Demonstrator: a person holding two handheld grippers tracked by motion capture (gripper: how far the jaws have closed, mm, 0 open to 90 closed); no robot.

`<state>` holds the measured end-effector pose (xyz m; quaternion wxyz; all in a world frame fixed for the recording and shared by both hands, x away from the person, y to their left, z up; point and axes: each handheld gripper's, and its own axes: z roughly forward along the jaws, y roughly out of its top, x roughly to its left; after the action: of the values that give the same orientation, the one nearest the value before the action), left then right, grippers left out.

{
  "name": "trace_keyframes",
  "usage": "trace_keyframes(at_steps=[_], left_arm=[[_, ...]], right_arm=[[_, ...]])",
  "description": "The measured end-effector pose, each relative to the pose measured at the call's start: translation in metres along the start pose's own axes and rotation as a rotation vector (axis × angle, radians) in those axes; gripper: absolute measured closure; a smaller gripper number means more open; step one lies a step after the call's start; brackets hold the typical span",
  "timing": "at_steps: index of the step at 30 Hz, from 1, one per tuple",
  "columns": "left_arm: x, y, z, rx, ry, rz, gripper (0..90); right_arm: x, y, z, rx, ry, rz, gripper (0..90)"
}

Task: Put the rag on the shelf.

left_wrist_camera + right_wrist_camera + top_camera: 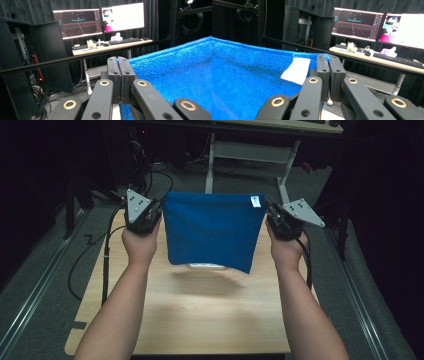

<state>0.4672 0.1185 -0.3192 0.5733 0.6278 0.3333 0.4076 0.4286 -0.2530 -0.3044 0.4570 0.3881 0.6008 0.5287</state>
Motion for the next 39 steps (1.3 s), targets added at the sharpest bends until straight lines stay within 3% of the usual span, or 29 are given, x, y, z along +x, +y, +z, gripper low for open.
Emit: trace_keyframes(at_steps=[6, 7, 13, 15, 17, 19, 24, 27, 39], left_arm=[[0.005, 0.003, 0.016, 0.016, 0.011, 0.016, 89.7], [0.007, 0.002, 0.025, 0.034, 0.016, 0.026, 89.6], [0.011, -0.01, 0.045, 0.074, 0.007, 0.003, 89.6], [0.009, -0.028, 0.059, 0.169, 0.003, 0.038, 89.6], [0.008, -0.042, 0.064, 0.207, -0.005, 0.032, 89.6], [0.009, -0.054, 0.066, 0.227, -0.02, 0.002, 89.6], [0.006, -0.073, 0.065, 0.253, -0.044, -0.012, 89.6], [0.007, -0.086, 0.063, 0.269, -0.055, -0.051, 89.6], [0.006, -0.132, 0.057, 0.361, -0.105, -0.1, 89.5]], right_arm=[[-0.006, 0.008, 0.02, 0.014, -0.023, -0.006, 88.9], [-0.007, 0.008, 0.024, 0.016, -0.025, -0.011, 88.9], [-0.015, 0.0, 0.049, 0.066, -0.047, -0.022, 88.9], [-0.016, -0.006, 0.055, 0.094, -0.043, -0.019, 88.9], [-0.015, -0.018, 0.059, 0.11, -0.043, -0.017, 88.9], [-0.013, -0.031, 0.063, 0.142, -0.045, -0.022, 88.9], [-0.014, -0.057, 0.066, 0.197, -0.042, -0.009, 88.9], [-0.013, -0.072, 0.069, 0.234, -0.037, -0.008, 88.9], [-0.005, -0.118, 0.073, 0.32, 0.001, 0.026, 88.9]])
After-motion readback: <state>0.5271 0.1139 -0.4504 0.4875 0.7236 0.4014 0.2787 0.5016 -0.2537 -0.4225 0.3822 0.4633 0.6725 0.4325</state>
